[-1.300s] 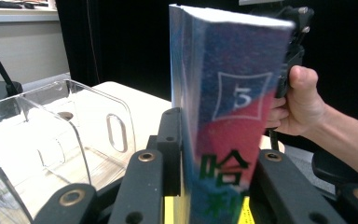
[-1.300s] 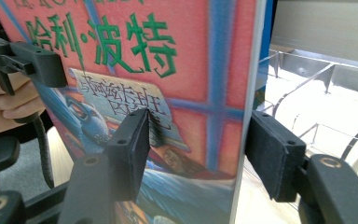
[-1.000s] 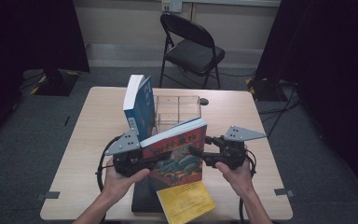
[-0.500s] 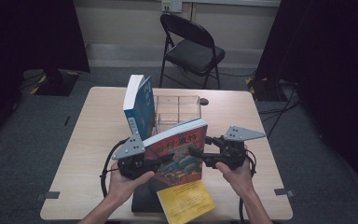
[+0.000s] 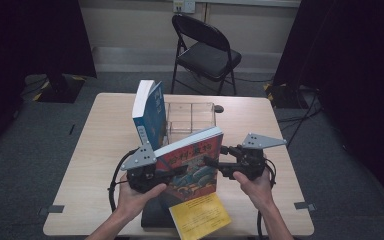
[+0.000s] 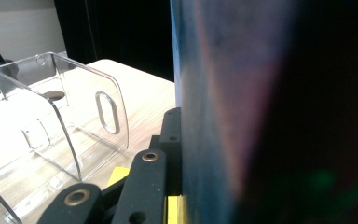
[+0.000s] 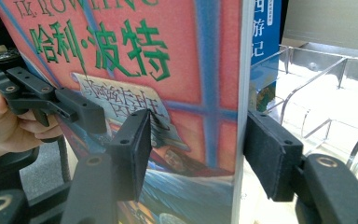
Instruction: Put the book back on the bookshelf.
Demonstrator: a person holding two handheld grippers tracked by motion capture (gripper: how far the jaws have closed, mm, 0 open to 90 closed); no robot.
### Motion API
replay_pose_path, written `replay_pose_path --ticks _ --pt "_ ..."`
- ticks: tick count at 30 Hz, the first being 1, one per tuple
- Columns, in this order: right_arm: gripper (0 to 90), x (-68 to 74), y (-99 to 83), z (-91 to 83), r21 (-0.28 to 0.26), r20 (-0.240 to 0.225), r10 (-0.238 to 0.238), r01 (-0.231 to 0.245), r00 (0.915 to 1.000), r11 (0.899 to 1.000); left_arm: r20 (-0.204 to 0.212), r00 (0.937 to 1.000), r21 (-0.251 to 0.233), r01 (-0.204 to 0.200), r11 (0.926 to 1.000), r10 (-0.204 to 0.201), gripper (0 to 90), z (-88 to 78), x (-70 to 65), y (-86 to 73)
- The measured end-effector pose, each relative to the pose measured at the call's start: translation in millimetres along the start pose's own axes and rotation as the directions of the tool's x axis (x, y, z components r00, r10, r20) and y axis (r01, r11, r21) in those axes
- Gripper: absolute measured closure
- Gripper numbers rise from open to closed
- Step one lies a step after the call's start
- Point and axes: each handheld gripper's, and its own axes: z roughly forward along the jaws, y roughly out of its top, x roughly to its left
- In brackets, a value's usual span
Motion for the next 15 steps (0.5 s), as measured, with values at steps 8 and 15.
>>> replay_pose_path --ticks 8,15 --pt "43.2 -0.4 0.7 0.5 0.003 0.017 0.005 -0.005 0.9998 1.000 -0.034 0.9993 -0.020 0.017 0.9996 -0.018 74.0 4.4 -0.8 4.4" --pt "43.8 -1.8 -0.5 1.3 0.005 0.009 0.009 -0.009 0.9999 1.000 -0.004 0.9990 0.007 0.045 0.9990 -0.045 74.5 1.0 2.7 8.7"
